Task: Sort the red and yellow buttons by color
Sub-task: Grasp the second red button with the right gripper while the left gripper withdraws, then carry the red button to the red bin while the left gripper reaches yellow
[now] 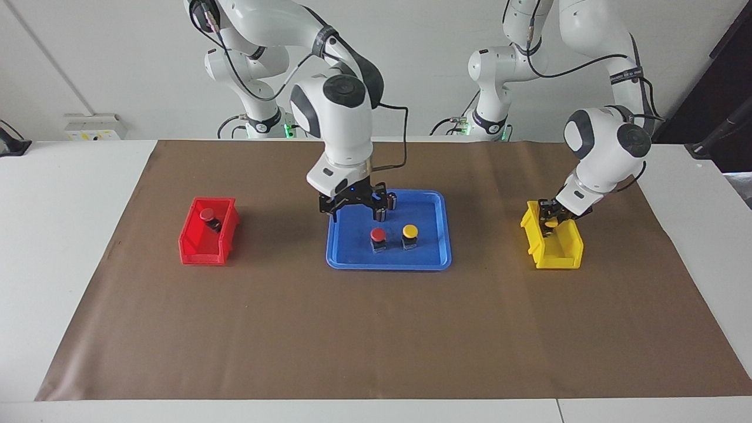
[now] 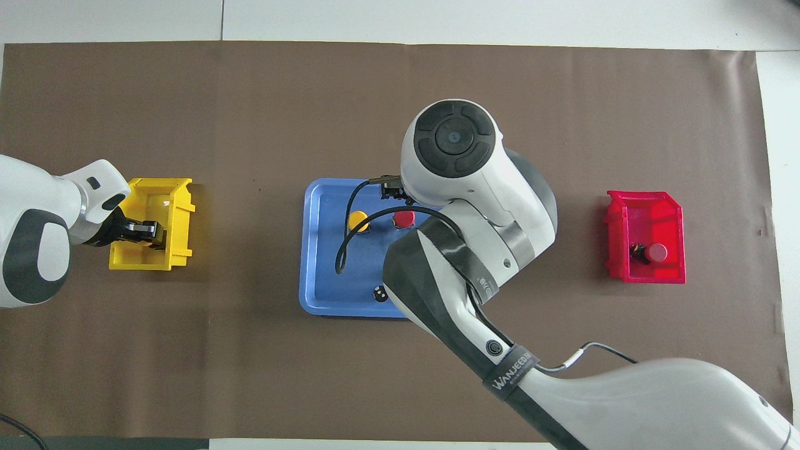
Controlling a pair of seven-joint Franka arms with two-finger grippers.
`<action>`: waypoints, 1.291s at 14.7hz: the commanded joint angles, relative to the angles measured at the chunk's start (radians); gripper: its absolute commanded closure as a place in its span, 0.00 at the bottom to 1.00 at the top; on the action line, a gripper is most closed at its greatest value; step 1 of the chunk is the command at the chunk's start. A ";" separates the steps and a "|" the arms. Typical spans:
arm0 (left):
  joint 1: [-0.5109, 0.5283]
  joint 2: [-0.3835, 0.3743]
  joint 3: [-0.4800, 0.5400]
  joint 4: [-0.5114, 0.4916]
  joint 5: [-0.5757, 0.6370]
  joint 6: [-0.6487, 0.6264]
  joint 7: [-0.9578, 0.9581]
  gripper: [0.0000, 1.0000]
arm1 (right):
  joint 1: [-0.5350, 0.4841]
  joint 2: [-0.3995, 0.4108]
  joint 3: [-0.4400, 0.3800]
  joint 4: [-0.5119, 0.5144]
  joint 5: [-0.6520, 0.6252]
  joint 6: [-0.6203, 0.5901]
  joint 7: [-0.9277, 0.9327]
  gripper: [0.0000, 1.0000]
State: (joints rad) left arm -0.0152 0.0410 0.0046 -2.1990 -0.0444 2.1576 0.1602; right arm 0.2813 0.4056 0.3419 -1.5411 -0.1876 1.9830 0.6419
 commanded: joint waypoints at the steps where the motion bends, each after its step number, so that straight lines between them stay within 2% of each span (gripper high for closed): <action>1: 0.011 -0.033 -0.006 -0.053 -0.017 0.033 0.033 0.51 | 0.016 0.050 0.000 0.032 -0.023 0.046 0.044 0.03; 2: 0.011 -0.033 -0.006 -0.051 -0.017 0.031 0.033 0.44 | 0.021 0.056 -0.001 0.013 -0.026 0.063 0.044 0.04; 5: 0.011 -0.027 -0.006 -0.035 -0.017 0.024 0.035 0.33 | 0.019 0.056 -0.001 -0.056 -0.026 0.138 0.048 0.11; 8: 0.014 -0.021 -0.006 0.031 -0.017 -0.036 0.033 0.31 | 0.041 0.058 -0.001 -0.089 -0.026 0.163 0.050 0.18; 10: 0.034 -0.018 -0.006 0.164 -0.017 -0.189 0.030 0.29 | 0.039 0.056 -0.001 -0.103 -0.027 0.169 0.048 0.18; 11: 0.035 -0.021 -0.006 0.256 -0.019 -0.293 0.030 0.12 | 0.036 0.053 -0.001 -0.120 -0.027 0.177 0.048 0.19; 12: 0.038 -0.027 -0.006 0.342 -0.017 -0.380 0.027 0.00 | 0.035 0.048 -0.001 -0.138 -0.027 0.197 0.048 0.19; 14: 0.028 -0.032 -0.006 0.491 0.003 -0.519 0.025 0.00 | 0.030 0.038 -0.001 -0.180 -0.027 0.226 0.048 0.23; 16: 0.023 -0.032 -0.017 0.609 0.037 -0.629 0.025 0.00 | 0.029 0.030 -0.001 -0.208 -0.027 0.255 0.048 0.31; 17: 0.023 -0.032 -0.021 0.640 0.037 -0.659 0.024 0.00 | 0.027 0.030 -0.001 -0.208 -0.027 0.252 0.047 0.39; 19: 0.012 -0.033 -0.032 0.650 0.038 -0.659 0.021 0.00 | 0.022 0.030 -0.003 -0.197 -0.027 0.243 0.045 0.63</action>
State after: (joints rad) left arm 0.0066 -0.0214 -0.0162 -1.5828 -0.0279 1.5206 0.1738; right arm 0.3203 0.4664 0.3335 -1.7087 -0.1943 2.2134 0.6667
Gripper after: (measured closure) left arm 0.000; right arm 0.480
